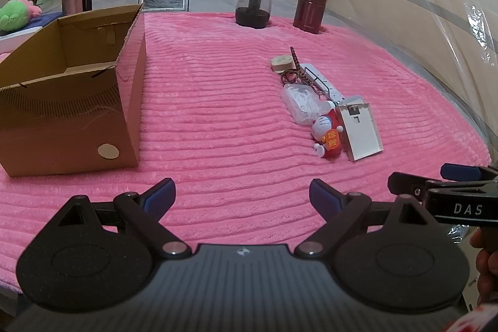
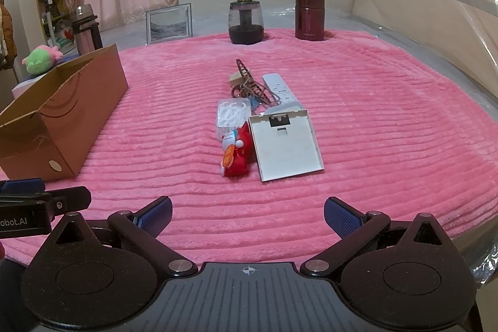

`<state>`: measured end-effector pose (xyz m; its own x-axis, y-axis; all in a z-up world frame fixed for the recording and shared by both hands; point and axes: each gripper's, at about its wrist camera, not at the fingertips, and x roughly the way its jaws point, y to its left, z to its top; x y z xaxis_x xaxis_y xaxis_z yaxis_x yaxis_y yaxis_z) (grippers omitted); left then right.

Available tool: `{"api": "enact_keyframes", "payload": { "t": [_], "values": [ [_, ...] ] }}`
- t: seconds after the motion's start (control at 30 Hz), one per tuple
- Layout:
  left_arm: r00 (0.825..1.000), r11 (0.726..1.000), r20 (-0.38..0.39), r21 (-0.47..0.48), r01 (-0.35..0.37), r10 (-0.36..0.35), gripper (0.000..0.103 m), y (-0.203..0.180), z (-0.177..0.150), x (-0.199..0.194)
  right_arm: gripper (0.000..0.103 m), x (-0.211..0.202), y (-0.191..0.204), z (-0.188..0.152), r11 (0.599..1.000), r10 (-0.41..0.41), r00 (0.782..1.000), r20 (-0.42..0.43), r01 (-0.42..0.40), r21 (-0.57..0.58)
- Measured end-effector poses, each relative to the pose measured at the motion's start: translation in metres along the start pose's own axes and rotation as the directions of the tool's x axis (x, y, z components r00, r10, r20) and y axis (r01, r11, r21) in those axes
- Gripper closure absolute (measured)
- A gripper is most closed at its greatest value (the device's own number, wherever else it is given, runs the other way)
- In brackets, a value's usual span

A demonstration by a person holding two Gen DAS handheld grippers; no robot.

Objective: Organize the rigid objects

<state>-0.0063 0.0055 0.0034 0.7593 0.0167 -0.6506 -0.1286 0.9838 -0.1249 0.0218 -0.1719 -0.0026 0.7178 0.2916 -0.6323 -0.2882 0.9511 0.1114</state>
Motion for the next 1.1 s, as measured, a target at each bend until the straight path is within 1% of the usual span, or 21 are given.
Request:
{"api": "enact_keyframes", "payload": {
  "t": [0.1, 0.23, 0.3, 0.47, 0.57, 0.77, 0.93, 1.0, 1.07, 1.1],
  "values": [
    [1.000, 1.000, 0.002, 0.001, -0.001, 0.001, 0.013, 0.000, 0.000, 0.000, 0.002, 0.001, 0.000, 0.000, 1.000, 0.001, 1.000, -0.001, -0.001, 0.001],
    [1.000, 1.000, -0.019, -0.010, -0.003, 0.002, 0.013, 0.000, 0.000, 0.001, 0.002, 0.001, 0.001, -0.001, 1.000, 0.002, 1.000, -0.002, -0.002, 0.001],
    [1.000, 1.000, -0.003, -0.005, -0.005, 0.005, 0.013, 0.000, 0.000, 0.001, 0.002, 0.002, 0.001, -0.001, 1.000, 0.003, 1.000, -0.002, -0.003, 0.002],
    [1.000, 1.000, 0.005, -0.005, 0.001, -0.001, 0.013, 0.000, 0.000, 0.007, 0.002, 0.006, -0.003, -0.002, 1.000, 0.008, 1.000, 0.001, -0.008, 0.011],
    [1.000, 1.000, 0.019, -0.009, 0.015, -0.015, 0.013, 0.000, 0.002, 0.013, 0.002, 0.011, -0.010, -0.001, 1.000, 0.010, 1.000, 0.006, -0.011, 0.017],
    [0.999, 0.999, 0.012, 0.022, 0.048, -0.048, 0.013, -0.008, 0.012, 0.035, 0.002, 0.027, -0.030, 0.002, 1.000, 0.000, 1.000, 0.012, 0.000, 0.018],
    [0.997, 0.996, 0.002, 0.049, 0.077, -0.077, 0.013, -0.020, 0.024, 0.063, 0.002, 0.044, -0.048, 0.007, 1.000, 0.004, 1.000, 0.018, -0.005, 0.020],
    [0.995, 0.994, -0.013, 0.052, 0.097, -0.096, 0.014, -0.023, 0.028, 0.075, 0.002, 0.051, -0.052, 0.009, 1.000, 0.012, 1.000, 0.020, -0.012, 0.011],
    [0.991, 0.990, -0.015, 0.040, 0.135, -0.135, 0.014, -0.027, 0.032, 0.084, 0.002, 0.060, -0.055, 0.011, 1.000, 0.018, 1.000, 0.022, -0.018, -0.001],
    [0.990, 0.989, -0.009, 0.053, 0.138, -0.138, 0.014, -0.030, 0.035, 0.089, 0.002, 0.063, -0.057, 0.012, 1.000, 0.024, 0.999, 0.024, -0.023, -0.006]
  ]
}}
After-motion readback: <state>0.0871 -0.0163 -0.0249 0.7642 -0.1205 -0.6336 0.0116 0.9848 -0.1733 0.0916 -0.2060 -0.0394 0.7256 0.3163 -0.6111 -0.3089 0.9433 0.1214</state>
